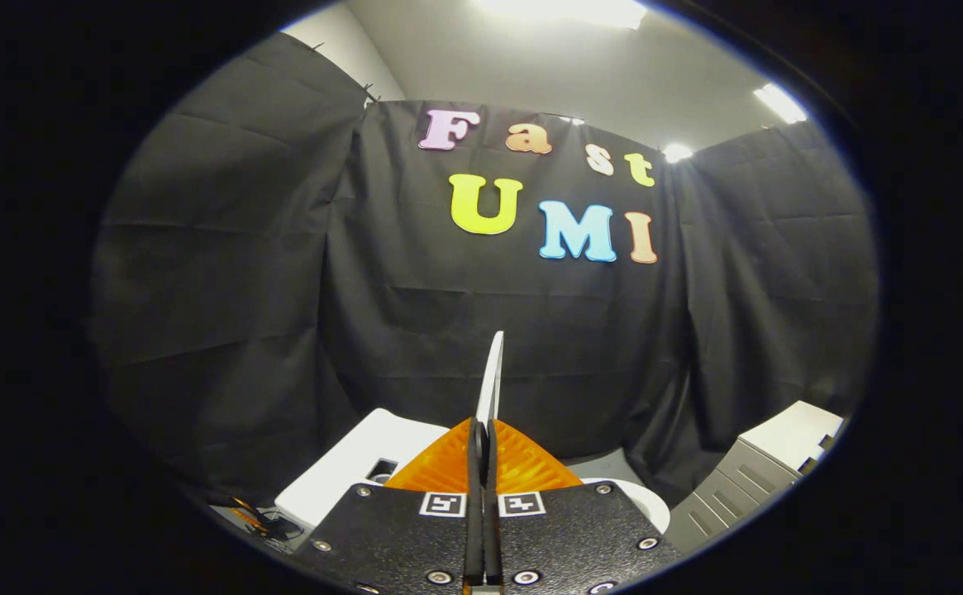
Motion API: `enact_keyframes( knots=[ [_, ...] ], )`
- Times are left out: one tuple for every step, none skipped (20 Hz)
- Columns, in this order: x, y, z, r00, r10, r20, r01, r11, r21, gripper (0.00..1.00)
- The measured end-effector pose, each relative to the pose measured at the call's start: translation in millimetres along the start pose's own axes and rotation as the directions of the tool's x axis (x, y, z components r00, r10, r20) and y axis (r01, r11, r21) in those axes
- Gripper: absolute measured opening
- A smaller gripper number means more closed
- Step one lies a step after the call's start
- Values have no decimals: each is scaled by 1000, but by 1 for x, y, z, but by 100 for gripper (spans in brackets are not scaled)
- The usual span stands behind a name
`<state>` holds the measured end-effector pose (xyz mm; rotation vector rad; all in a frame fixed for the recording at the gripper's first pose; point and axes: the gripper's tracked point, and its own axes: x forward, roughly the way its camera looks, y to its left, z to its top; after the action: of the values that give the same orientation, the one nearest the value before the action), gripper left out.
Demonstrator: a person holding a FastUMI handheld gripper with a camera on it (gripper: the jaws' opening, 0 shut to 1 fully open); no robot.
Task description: Open the toilet lid.
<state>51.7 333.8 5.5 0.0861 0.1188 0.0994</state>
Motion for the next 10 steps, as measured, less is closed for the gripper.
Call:
enact_keyframes(
  knots=[
    [0, 8, 0, 1000, 13, -2, -13, 1000, -1, 0],
    [1, 15, 0, 1000, 25, -5, -25, 1000, -6, 0],
    [1, 22, 0, 999, 36, -8, -36, 999, -13, 0],
    [1, 29, 0, 999, 44, -11, -44, 999, -25, 0],
    [2, 37, -1, 998, 56, -14, -57, 998, -38, 0],
    [2, 43, -1, 998, 64, -12, -65, 997, -43, 0],
    [3, 52, -1, 997, 79, -7, -80, 996, -40, 0],
    [2, 58, -2, 995, 98, -5, -98, 995, -35, 0],
    [4, 67, -5, 993, 119, -4, -119, 993, -27, 0],
    [3, 72, -4, 992, 126, 1, -126, 992, -29, 0]
  ],
)
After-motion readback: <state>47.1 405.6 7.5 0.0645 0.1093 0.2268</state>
